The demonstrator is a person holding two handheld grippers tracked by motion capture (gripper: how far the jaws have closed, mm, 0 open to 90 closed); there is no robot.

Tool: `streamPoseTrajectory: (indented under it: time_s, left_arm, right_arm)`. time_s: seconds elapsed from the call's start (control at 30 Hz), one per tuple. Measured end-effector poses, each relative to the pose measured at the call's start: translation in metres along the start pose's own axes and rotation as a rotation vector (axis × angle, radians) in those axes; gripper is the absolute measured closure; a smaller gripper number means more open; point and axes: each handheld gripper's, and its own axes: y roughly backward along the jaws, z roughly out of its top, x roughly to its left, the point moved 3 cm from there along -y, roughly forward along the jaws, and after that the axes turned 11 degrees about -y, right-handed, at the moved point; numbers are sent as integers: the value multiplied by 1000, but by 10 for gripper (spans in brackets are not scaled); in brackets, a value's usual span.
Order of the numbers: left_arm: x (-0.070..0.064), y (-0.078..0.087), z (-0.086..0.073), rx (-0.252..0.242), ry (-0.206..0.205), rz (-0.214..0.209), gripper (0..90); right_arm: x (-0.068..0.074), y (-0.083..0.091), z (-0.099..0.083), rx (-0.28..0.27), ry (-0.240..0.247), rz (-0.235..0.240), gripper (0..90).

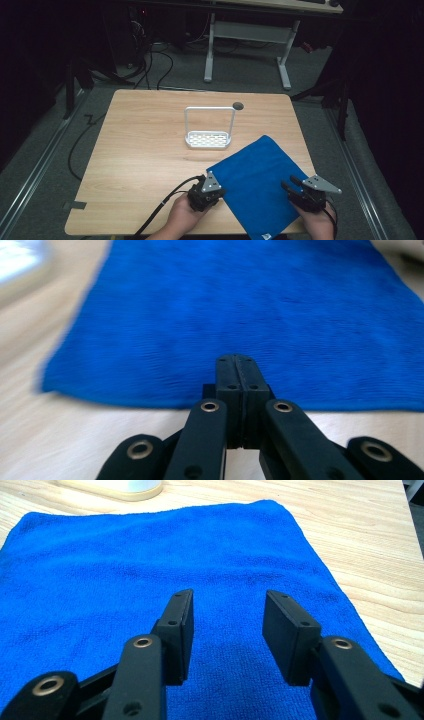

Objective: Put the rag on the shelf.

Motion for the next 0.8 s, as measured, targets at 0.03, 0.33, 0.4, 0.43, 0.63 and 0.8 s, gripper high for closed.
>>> streamPoseTrajectory:
  time_s: [0.03, 0.33, 0.4, 0.43, 0.63, 0.8]
  left_arm:
    - [-4, -5, 2, 15, -18, -8, 900]
    - [-8, -16, -3, 63, -48, -10, 900]
    - [-7, -14, -4, 68, -46, -7, 900]
    - [-7, -14, -4, 68, -46, -7, 900]
    - [-1, -4, -13, 66, -11, -18, 900]
    - [6, 12, -25, 75, 28, -16, 900]
  right_arm:
    - [0, 0, 0, 1, 1, 0, 559]
    - [3, -4, 0, 12, 2, 6, 547]
    - [3, -5, 0, 12, 5, 8, 546]
    - [3, -5, 0, 13, 7, 8, 544]
    - [4, -6, 2, 9, 10, 17, 543]
    - [6, -13, 7, 12, 11, 38, 564]
